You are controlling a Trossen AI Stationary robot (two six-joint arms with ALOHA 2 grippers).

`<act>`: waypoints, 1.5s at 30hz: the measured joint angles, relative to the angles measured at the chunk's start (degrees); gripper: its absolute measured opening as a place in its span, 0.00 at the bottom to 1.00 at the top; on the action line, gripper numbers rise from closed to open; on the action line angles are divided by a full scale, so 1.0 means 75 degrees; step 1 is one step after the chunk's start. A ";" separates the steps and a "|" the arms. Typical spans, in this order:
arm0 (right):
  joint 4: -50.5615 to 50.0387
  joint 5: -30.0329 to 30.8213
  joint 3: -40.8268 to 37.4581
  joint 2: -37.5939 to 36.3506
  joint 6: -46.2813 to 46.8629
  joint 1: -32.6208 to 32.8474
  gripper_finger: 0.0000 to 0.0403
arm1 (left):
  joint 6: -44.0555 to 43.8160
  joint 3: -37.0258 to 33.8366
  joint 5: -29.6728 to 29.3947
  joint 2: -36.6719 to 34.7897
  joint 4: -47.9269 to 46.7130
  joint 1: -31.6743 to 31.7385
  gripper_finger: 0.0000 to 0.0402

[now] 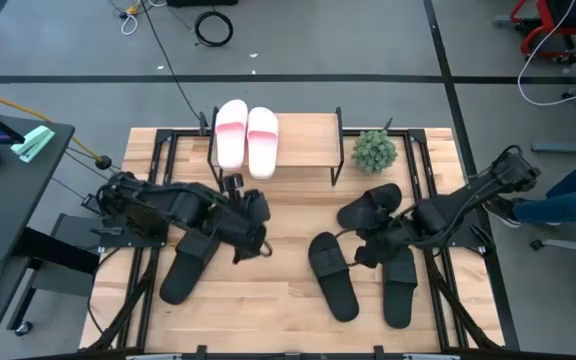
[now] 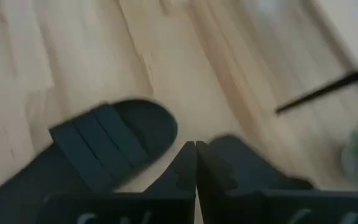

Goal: Pick and place slides into the shelf
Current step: Put the black slipper on the shelf

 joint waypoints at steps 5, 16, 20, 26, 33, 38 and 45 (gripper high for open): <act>0.0005 -0.0019 -0.0752 0.0003 0.0954 0.0118 0.02 | -0.0093 -0.0351 -0.0035 0.0000 0.0018 0.0580 0.06; 0.0204 0.0088 -0.1185 0.0003 0.0449 -0.0160 0.03 | 0.0067 -0.0661 -0.0004 0.0000 0.0433 0.1044 0.02; 0.0243 0.0111 -0.1185 0.0006 0.0427 -0.0370 0.03 | 0.0273 -0.0661 -0.0005 0.0000 0.0421 0.1116 0.02; 0.0199 -0.0339 -0.1185 0.0006 0.0422 -0.0417 0.11 | 0.0288 -0.0661 -0.0004 0.0000 0.0421 0.1113 0.06; 0.0181 -0.0627 -0.1185 0.0031 0.0522 -0.0417 0.26 | 0.0390 -0.0661 -0.0004 0.0000 0.0424 0.1113 0.03; -0.0195 0.0054 -0.1185 0.0297 0.1111 -0.0463 0.37 | 0.0404 -0.0661 -0.0003 0.0000 0.0423 0.1113 0.02; -0.2131 0.0556 -0.1182 0.1159 0.2817 -0.1029 0.42 | 0.0401 -0.0661 0.0002 0.0000 0.0424 0.1102 0.06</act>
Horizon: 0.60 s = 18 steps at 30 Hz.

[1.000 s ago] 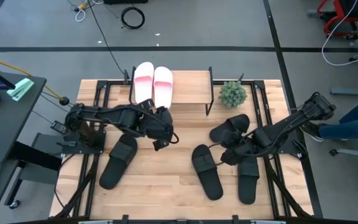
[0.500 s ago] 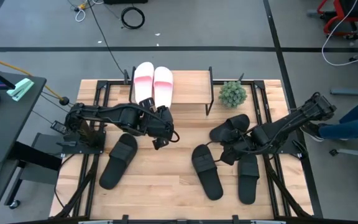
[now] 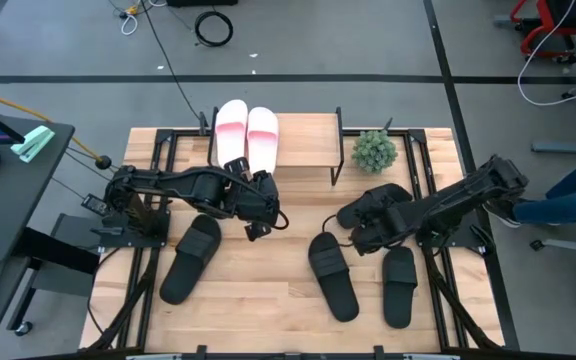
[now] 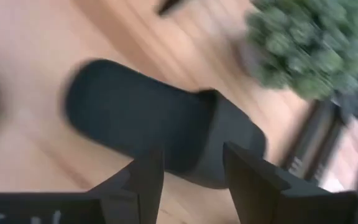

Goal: Pick and place slides into the shelf
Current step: Put the black slipper on the shelf

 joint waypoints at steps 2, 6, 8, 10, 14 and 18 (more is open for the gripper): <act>-0.0067 0.0001 0.0000 0.0269 0.0082 -0.0172 0.42 | 0.0007 0.0000 -0.0001 0.0000 -0.0001 0.0003 0.06; -0.0001 -0.0009 0.0000 0.0835 0.0019 -0.0526 0.42 | 0.0007 0.0000 0.0000 0.0000 0.0002 0.0000 0.04; -0.0010 -0.0005 0.0000 0.1107 0.0016 -0.0711 0.42 | 0.0007 0.0000 -0.0003 -0.0003 -0.0001 0.0000 0.03; -0.0085 -0.0008 0.0000 0.1343 0.0038 -0.0890 0.42 | 0.0010 0.0000 -0.0003 -0.0003 -0.0002 0.0000 0.02; -0.0189 -0.0132 0.0000 0.1661 0.0203 -0.1240 0.42 | 0.0013 0.0000 -0.0003 -0.0003 -0.0004 0.0000 0.02; -0.0269 -0.0412 -0.0037 0.1825 0.0201 -0.1556 0.42 | 0.0013 0.0000 -0.0003 -0.0003 -0.0004 0.0000 0.05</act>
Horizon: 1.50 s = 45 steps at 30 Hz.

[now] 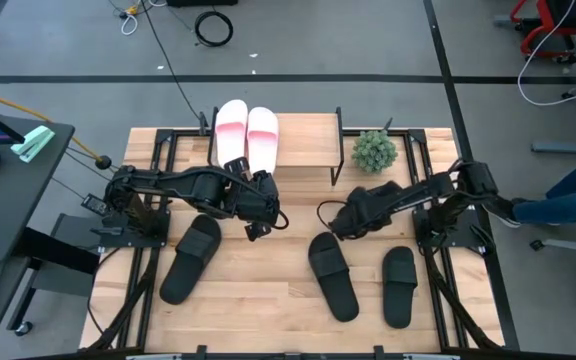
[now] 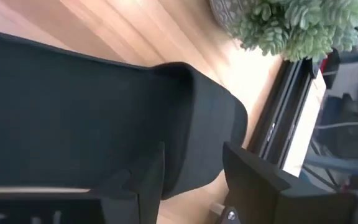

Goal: Pick and place slides into the shelf
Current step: Put the black slipper on the shelf

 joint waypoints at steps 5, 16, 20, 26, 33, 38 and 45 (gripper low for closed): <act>0.0009 -0.0024 -0.0511 -0.0025 0.0010 -0.0275 0.42 | 0.0003 0.0002 0.0000 0.0000 -0.0001 0.0000 0.05; 0.0074 0.0137 -0.1414 -0.0372 0.0058 -0.0531 0.42 | 0.0015 0.0003 0.0000 0.0000 0.0000 0.0003 0.03; 0.0072 0.0172 -0.1480 -0.0458 0.0001 -0.0530 0.37 | -0.0006 0.0003 0.0000 -0.0003 0.0000 0.0003 0.05; 0.0337 0.0342 -0.1482 -0.0477 -0.0422 -0.0402 0.16 | -0.0003 0.0003 0.0000 -0.0003 0.0000 0.0003 0.03; 0.0460 0.0378 -0.1482 -0.0480 -0.0718 -0.0405 0.05 | -0.0001 0.0003 0.0000 -0.0003 0.0000 0.0003 0.03; 0.0435 0.0383 -0.1409 -0.0479 -0.0791 0.0035 0.02 | -0.0002 0.0003 0.0000 -0.0003 0.0000 0.0003 0.06; 0.0337 0.0319 -0.0630 -0.0477 -0.0741 0.1098 0.01 | -0.0006 0.0004 0.0000 -0.0003 0.0000 0.0003 0.04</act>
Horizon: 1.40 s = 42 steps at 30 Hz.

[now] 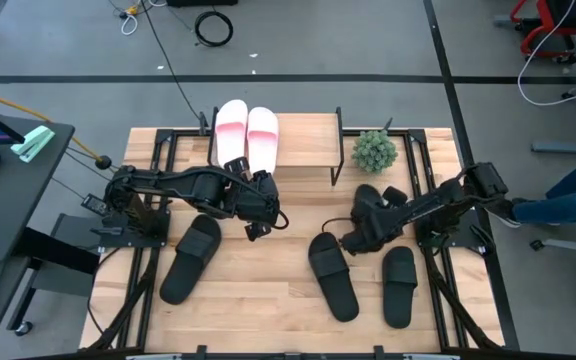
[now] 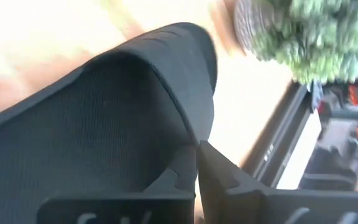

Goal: Pick and place slides into the shelf
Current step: Put the black slipper on the shelf

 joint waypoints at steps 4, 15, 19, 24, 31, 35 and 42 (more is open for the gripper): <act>-0.0185 0.0052 0.0717 0.0000 -0.0004 0.0582 0.01 | -0.0003 0.0002 0.0000 0.0000 0.0000 0.0000 0.02; -0.0120 -0.0087 0.3030 -0.0543 -0.0665 0.1953 0.01 | 0.0000 0.0002 0.0000 0.0000 0.0000 0.0000 0.05; -0.0028 0.0687 0.3644 -0.0812 -0.1275 0.2081 0.01 | 0.0023 0.0002 0.0000 0.0000 0.0000 0.0000 0.04; 0.0886 0.1648 0.4020 -0.1069 -0.2939 0.1611 0.01 | 0.0231 0.0002 0.0000 0.0000 0.0003 0.0000 0.02; 0.1893 0.2226 0.4070 -0.1201 -0.5250 -0.0151 0.00 | 0.0344 0.0002 0.0000 0.0000 0.0035 0.0000 0.05; 0.2247 0.2518 0.4070 -0.1201 -0.6230 -0.1373 0.00 | 0.0347 0.0002 -0.0001 0.0000 0.0034 0.0000 0.06; 0.3544 0.2096 0.4061 -0.1201 -0.7975 -0.3154 0.00 | 0.0598 0.0002 -0.0003 0.0000 0.0032 0.0000 0.03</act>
